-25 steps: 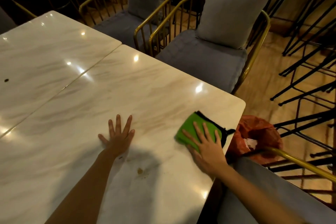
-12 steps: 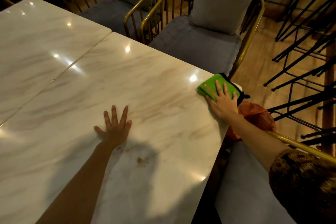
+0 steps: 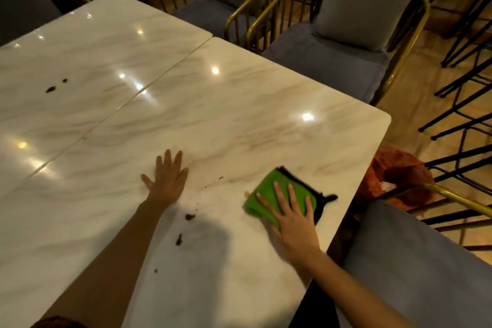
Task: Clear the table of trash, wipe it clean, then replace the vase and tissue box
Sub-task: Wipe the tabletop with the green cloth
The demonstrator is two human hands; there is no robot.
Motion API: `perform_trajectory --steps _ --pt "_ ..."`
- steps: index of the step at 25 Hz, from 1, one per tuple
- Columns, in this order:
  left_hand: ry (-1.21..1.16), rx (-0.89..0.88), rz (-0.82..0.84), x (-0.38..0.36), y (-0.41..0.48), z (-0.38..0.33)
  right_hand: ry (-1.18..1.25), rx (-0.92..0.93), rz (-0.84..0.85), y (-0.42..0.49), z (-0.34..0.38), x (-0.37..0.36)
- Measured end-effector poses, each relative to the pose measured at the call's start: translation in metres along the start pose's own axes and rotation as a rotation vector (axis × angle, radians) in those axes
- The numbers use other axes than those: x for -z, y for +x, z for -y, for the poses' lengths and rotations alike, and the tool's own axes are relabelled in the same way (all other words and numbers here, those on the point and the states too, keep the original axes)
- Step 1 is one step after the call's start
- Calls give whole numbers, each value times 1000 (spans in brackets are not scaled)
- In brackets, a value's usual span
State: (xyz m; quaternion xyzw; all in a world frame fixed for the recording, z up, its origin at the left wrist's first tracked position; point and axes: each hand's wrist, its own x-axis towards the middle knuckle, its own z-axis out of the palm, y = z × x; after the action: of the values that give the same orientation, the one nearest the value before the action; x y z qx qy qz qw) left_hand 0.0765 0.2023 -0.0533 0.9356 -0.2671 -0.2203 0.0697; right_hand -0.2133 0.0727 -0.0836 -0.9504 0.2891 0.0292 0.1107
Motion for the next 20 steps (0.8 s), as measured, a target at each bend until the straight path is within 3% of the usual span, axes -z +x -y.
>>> perform_trajectory --steps 2,7,10,15,17,20 --pt "54 76 52 -3 -7 26 -20 -32 44 56 -9 14" --pt "35 60 55 -11 -6 35 -33 -55 60 146 -8 26" --pt "29 57 63 -11 -7 37 -37 3 67 108 14 11" --pt "2 38 69 -9 -10 38 -40 308 2 -52 87 -30" --pt "1 29 60 -9 -10 39 -36 378 5 -41 84 -27" --pt "-8 30 65 -10 -9 40 -67 291 -18 40 77 -16"
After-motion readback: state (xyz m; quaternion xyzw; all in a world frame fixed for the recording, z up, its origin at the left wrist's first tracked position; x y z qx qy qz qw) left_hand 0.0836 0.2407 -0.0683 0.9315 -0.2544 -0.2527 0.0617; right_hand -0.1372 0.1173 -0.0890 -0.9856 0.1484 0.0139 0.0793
